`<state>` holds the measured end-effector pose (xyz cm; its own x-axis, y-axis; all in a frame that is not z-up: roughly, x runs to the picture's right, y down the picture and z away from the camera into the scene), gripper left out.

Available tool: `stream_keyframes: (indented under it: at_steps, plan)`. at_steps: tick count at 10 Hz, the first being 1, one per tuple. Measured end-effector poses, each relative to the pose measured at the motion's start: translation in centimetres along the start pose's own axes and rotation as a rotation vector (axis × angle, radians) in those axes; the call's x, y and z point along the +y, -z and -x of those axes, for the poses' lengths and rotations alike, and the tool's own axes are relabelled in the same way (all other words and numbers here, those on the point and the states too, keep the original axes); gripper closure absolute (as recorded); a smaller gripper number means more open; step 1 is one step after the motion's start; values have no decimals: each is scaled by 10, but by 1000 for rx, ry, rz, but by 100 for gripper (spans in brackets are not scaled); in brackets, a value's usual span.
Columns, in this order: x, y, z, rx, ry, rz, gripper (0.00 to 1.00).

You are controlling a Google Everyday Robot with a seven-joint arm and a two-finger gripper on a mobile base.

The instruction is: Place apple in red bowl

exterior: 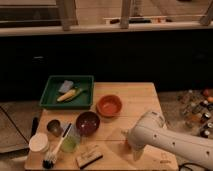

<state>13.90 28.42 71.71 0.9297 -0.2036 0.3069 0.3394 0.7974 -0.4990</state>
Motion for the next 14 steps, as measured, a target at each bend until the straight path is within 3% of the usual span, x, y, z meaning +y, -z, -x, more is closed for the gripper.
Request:
stream_keyframes:
  at_steps: [5,11,14]
  plan:
    - [1,-5,-26,8,-33,19,20]
    - [32,15,-56,40,-109,2,20]
    - [32,14,-72,50,-147,-2,20]
